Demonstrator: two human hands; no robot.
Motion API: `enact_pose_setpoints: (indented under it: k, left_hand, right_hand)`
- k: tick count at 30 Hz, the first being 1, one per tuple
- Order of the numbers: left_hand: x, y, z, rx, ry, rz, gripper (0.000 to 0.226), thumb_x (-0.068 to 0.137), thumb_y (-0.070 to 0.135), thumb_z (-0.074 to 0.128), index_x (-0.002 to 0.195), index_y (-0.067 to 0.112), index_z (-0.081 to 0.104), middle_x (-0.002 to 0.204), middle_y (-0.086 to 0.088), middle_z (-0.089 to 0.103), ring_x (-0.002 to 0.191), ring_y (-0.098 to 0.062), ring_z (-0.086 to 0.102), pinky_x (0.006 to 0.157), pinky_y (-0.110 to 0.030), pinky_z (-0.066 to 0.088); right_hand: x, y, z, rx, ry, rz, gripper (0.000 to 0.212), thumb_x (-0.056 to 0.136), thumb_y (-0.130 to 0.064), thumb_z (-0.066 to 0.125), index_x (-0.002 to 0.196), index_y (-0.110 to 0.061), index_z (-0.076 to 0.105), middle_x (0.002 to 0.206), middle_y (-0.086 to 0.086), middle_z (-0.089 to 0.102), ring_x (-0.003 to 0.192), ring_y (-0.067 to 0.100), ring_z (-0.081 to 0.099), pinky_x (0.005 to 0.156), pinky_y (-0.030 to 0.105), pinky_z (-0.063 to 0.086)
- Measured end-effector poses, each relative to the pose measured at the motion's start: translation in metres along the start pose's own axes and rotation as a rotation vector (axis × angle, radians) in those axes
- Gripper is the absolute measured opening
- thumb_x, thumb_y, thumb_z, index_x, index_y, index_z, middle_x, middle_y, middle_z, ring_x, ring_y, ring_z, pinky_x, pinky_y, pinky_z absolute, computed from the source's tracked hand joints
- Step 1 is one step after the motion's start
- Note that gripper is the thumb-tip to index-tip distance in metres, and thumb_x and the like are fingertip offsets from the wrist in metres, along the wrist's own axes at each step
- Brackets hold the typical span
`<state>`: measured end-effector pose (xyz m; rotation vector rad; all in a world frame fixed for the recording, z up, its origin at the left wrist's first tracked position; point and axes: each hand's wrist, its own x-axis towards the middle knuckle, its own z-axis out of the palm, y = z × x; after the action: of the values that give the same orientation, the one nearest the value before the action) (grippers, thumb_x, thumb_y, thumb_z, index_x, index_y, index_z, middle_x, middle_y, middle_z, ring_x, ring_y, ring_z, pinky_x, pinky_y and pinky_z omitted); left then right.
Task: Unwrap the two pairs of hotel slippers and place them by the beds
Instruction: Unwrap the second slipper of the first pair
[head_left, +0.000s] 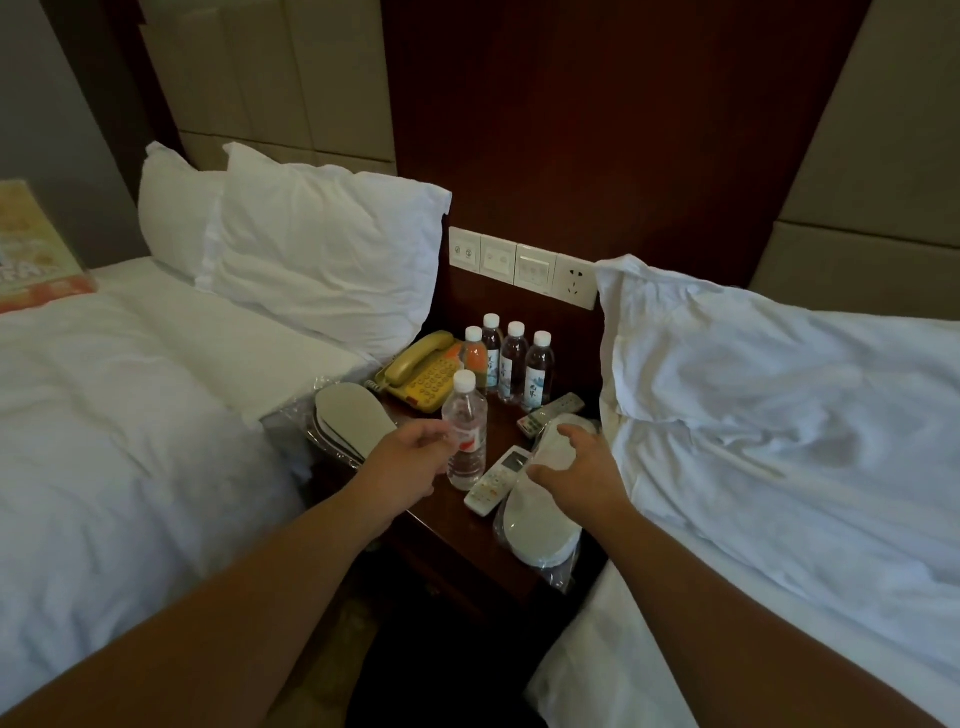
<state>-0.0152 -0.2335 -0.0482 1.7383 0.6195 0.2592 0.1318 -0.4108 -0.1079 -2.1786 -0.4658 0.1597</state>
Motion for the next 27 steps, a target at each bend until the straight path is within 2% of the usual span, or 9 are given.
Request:
enact_pose_setpoints:
  k: [2, 5, 8, 11, 15, 19, 22, 24, 27]
  left_hand:
    - [0.002, -0.005, 0.003, 0.007, -0.007, -0.024, 0.009, 0.088, 0.04, 0.061, 0.097, 0.041, 0.063, 0.104, 0.011, 0.068, 0.093, -0.008, 0.067, 0.071, -0.028, 0.053]
    - [0.007, -0.011, 0.007, 0.018, -0.018, -0.064, 0.016, 0.089, 0.041, 0.06, 0.104, 0.039, 0.063, 0.105, 0.012, 0.067, 0.092, -0.007, 0.067, 0.07, -0.028, 0.053]
    - [0.013, -0.017, 0.008, 0.046, -0.034, -0.083, 0.017, 0.088, 0.042, 0.06, 0.105, 0.038, 0.064, 0.103, 0.014, 0.068, 0.09, -0.006, 0.068, 0.071, -0.028, 0.055]
    - [0.019, -0.023, 0.008, 0.065, -0.041, -0.097, 0.019, 0.088, 0.043, 0.061, 0.106, 0.037, 0.065, 0.101, 0.014, 0.069, 0.088, -0.005, 0.069, 0.074, -0.029, 0.057]
    - [0.024, -0.031, 0.004, 0.07, -0.056, -0.121, 0.014, 0.088, 0.042, 0.061, 0.1, 0.04, 0.065, 0.101, 0.017, 0.069, 0.088, -0.005, 0.069, 0.073, -0.029, 0.055]
    - [0.025, -0.04, -0.005, 0.097, -0.073, -0.143, 0.014, 0.087, 0.045, 0.06, 0.099, 0.041, 0.065, 0.103, 0.016, 0.069, 0.088, -0.003, 0.069, 0.072, -0.027, 0.053]
    - [0.025, -0.046, -0.012, 0.107, -0.067, -0.166, 0.018, 0.088, 0.043, 0.06, 0.105, 0.039, 0.064, 0.106, 0.012, 0.068, 0.091, -0.006, 0.068, 0.075, -0.028, 0.053]
    - [0.024, -0.047, -0.015, 0.109, -0.068, -0.174, 0.018, 0.089, 0.043, 0.059, 0.106, 0.038, 0.063, 0.108, 0.011, 0.068, 0.092, -0.007, 0.068, 0.077, -0.029, 0.053]
    - [0.023, -0.045, -0.016, 0.109, -0.077, -0.178, 0.017, 0.09, 0.042, 0.059, 0.106, 0.039, 0.064, 0.108, 0.012, 0.068, 0.092, -0.007, 0.068, 0.075, -0.027, 0.052]
  right_hand:
    - [0.001, 0.013, 0.003, -0.004, -0.026, 0.084, 0.078, 0.072, -0.041, 0.078, 0.14, -0.026, 0.042, 0.141, 0.007, 0.042, 0.121, 0.025, 0.049, 0.081, 0.029, 0.043]
    - [0.003, 0.03, 0.009, -0.018, -0.049, 0.207, 0.086, 0.07, -0.042, 0.08, 0.142, -0.022, 0.039, 0.14, 0.012, 0.04, 0.122, 0.031, 0.049, 0.091, 0.038, 0.048]
    - [0.005, 0.046, 0.018, -0.039, -0.092, 0.31, 0.093, 0.069, -0.04, 0.081, 0.146, -0.021, 0.032, 0.142, 0.014, 0.035, 0.124, 0.033, 0.047, 0.091, 0.038, 0.046]
    - [0.007, 0.058, 0.032, 0.003, -0.144, 0.422, 0.103, 0.067, -0.04, 0.083, 0.15, -0.021, 0.024, 0.148, 0.015, 0.03, 0.129, 0.035, 0.044, 0.097, 0.042, 0.046]
    - [0.017, 0.073, 0.047, 0.228, -0.038, 0.579, 0.098, 0.059, -0.037, 0.086, 0.14, -0.014, 0.038, 0.135, 0.014, 0.052, 0.116, 0.033, 0.055, 0.096, 0.045, 0.051]
    - [0.027, 0.085, 0.057, 0.339, 0.019, 0.766, 0.097, 0.053, -0.04, 0.083, 0.136, -0.007, 0.044, 0.123, 0.014, 0.059, 0.108, 0.033, 0.06, 0.092, 0.046, 0.054]
    - [0.029, 0.093, 0.066, 0.412, -0.022, 0.841, 0.09, 0.051, -0.039, 0.089, 0.126, -0.004, 0.053, 0.117, 0.016, 0.063, 0.103, 0.035, 0.062, 0.09, 0.048, 0.054]
    - [0.029, 0.093, 0.069, 0.534, -0.053, 0.881, 0.083, 0.049, -0.029, 0.093, 0.119, -0.002, 0.057, 0.111, 0.018, 0.066, 0.097, 0.039, 0.065, 0.086, 0.053, 0.056]
    - [0.03, 0.082, 0.069, 0.674, -0.049, 0.849, 0.077, 0.051, -0.02, 0.094, 0.116, 0.001, 0.059, 0.106, 0.019, 0.069, 0.09, 0.038, 0.069, 0.082, 0.054, 0.057]
